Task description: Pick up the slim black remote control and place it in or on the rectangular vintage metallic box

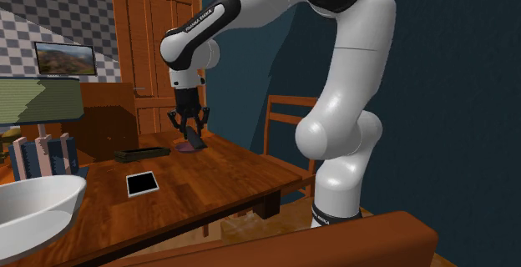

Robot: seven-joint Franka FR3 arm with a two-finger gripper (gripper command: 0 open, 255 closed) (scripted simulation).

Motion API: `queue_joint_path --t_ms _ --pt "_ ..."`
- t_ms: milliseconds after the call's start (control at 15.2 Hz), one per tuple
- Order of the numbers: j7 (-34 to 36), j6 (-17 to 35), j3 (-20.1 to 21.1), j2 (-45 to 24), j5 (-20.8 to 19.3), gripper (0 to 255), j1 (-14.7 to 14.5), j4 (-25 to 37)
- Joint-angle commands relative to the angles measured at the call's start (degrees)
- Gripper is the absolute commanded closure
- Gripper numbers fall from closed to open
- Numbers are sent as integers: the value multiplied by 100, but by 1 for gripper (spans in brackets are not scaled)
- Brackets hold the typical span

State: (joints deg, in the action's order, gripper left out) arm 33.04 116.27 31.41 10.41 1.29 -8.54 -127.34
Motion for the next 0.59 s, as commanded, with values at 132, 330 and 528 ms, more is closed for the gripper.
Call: queue_joint_path --t_ms 132,330,528 --pt "472 -100 189 -1100 -619 255 50 1022" --pt "769 -315 218 -1906 -1090 255 -58 1880" --pt "990 -619 167 -2709 -1518 255 -287 2834"
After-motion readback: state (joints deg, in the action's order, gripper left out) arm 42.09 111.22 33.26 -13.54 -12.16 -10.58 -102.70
